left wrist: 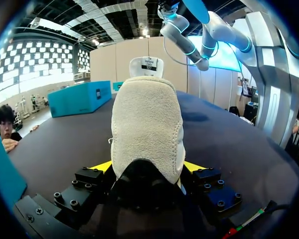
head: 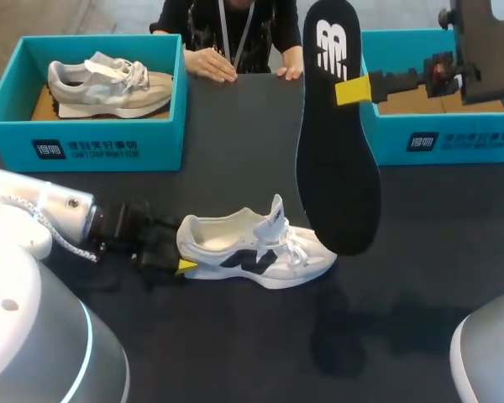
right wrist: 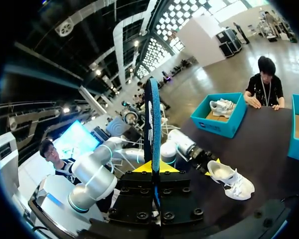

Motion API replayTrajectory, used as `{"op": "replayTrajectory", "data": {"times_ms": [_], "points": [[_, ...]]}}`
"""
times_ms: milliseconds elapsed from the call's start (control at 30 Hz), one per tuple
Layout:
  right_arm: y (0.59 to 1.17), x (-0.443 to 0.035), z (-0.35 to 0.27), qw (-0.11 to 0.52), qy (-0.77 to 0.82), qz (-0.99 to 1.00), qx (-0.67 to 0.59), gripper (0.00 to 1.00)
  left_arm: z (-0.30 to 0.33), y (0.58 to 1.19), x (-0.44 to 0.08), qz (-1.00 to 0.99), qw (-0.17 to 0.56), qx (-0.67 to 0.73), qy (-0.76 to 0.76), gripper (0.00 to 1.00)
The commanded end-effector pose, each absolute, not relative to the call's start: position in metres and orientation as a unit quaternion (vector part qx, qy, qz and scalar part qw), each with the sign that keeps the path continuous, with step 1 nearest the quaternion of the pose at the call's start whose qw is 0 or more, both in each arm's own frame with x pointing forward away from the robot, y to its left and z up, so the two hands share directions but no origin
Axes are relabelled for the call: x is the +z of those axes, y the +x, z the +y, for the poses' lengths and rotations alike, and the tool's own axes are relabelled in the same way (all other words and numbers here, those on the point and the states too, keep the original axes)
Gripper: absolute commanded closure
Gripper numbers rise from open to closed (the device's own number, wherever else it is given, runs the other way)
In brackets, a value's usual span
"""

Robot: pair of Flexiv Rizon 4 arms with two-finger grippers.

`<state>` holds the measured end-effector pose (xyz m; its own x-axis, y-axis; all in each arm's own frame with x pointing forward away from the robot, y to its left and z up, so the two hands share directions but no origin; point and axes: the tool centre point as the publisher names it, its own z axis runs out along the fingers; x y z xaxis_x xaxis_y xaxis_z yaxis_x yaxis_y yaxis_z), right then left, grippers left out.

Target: Take the shoe out of the shoebox, open the shoe tongue, remove and reinsert the insole, then place the shoe into the shoebox

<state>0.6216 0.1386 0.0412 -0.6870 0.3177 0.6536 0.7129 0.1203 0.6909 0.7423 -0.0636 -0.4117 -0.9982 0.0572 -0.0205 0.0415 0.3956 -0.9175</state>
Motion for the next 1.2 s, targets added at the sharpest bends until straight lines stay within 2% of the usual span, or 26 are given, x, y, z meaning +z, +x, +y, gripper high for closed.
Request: {"op": "replayTrajectory", "data": {"times_ms": [33, 300, 600, 1200], "points": [[0.625, 0.041, 0.142, 0.177, -0.355, -0.728, -0.559, 1.0, -0.055, 0.74, -0.403, -0.84, 0.001, 0.542, -0.025, 0.0], [0.625, 0.041, 0.142, 0.177, -0.355, -0.728, -0.559, 1.0, -0.049, 0.74, -0.395, -0.849, 0.004, 0.528, -0.029, 0.0], [0.625, 0.041, 0.142, 0.177, -0.355, -0.728, -0.559, 1.0, -0.037, 0.744, -0.378, -0.894, 0.004, 0.445, -0.055, 0.0], [0.625, 0.041, 0.142, 0.177, -0.355, -0.728, -0.559, 1.0, -0.01, 0.743, -0.353, -0.94, 0.077, 0.322, -0.077, 0.0]]}}
